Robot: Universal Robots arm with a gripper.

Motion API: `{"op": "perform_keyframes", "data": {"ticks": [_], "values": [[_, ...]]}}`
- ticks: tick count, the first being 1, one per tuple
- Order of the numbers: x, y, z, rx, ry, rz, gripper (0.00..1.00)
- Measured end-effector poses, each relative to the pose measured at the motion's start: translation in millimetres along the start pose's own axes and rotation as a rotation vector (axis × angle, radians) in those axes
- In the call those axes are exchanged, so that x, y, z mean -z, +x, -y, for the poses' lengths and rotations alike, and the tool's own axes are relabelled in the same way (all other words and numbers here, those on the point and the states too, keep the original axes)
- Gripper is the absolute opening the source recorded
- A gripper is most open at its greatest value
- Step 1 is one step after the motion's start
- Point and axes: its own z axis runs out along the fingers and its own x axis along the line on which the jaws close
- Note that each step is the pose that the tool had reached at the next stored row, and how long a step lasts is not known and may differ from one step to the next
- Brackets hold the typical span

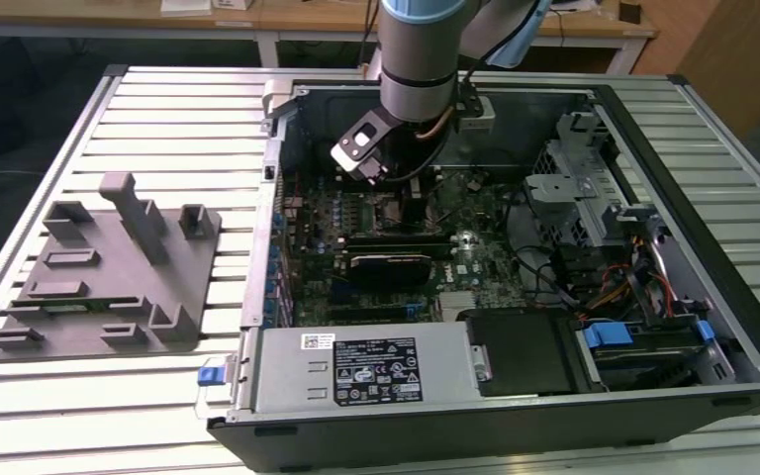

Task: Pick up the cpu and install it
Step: 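Place the cpu into insertion slot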

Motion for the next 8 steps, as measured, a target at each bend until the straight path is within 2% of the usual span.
{"op": "perform_keyframes", "data": {"ticks": [2,3,8], "values": [[0.0,0.0,0.0,0.000,0.0001,0.0002,0.60],[0.0,0.0,0.0,0.000,0.0001,0.0001,0.53],[-0.1,0.1,0.0,0.000,0.0000,-0.0001,0.53]]}}
